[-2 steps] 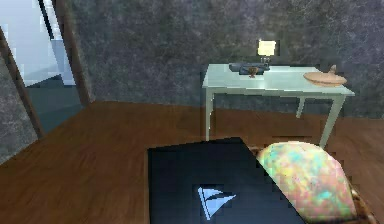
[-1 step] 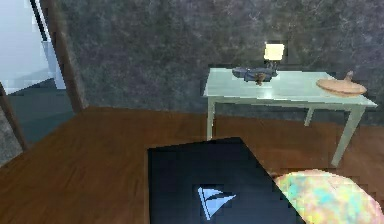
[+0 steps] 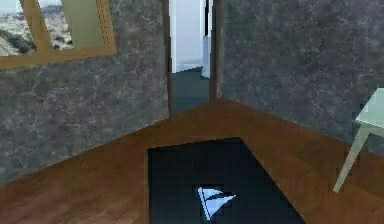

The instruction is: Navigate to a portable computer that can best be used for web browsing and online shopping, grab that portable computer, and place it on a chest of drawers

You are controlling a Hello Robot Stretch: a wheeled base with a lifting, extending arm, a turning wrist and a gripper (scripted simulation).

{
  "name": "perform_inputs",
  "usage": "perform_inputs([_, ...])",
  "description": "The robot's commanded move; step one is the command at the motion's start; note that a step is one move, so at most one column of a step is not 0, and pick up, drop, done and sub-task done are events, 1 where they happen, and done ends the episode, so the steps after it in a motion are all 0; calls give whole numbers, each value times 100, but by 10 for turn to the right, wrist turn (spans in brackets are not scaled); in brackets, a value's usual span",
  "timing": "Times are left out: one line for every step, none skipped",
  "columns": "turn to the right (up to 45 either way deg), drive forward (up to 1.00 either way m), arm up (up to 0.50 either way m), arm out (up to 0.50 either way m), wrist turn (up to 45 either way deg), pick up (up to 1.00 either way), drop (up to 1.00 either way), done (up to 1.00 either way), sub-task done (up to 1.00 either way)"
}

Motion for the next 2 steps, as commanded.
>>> perform_inputs([0,50,0,0,0,0,0,0,0])
perform_inputs([-300,0,0,0,0,0,0,0,0])
